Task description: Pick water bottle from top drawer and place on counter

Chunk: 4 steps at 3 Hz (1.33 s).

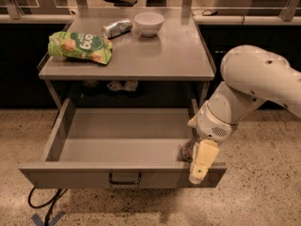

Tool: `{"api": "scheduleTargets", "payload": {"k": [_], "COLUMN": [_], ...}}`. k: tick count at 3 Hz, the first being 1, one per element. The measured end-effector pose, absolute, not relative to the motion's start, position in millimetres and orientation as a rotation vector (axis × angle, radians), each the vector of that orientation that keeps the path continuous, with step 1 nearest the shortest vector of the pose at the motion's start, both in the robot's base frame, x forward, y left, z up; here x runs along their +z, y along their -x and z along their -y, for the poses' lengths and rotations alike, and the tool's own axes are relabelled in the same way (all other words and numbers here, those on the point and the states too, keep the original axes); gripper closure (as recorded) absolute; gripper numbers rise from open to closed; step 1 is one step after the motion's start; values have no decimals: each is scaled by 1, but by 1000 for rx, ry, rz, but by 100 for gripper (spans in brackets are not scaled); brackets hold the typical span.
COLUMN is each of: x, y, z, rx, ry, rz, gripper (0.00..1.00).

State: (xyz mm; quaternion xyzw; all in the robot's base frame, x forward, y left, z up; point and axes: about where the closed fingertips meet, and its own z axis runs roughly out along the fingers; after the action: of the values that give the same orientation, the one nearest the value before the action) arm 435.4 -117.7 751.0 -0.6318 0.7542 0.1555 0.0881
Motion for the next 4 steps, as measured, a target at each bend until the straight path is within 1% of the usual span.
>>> {"api": "scheduleTargets", "payload": {"k": [1,2,3,4], "x": [781,782,767,751], "y": [-464,-466,-475,-494], "z": [144,145,157,182], "rx": [262,250,288,341], "ry": [1724,1714,1644,1525], "rz": [-2286,-2288,-2302,-2296], "gripper": [0,0,0,0]}}
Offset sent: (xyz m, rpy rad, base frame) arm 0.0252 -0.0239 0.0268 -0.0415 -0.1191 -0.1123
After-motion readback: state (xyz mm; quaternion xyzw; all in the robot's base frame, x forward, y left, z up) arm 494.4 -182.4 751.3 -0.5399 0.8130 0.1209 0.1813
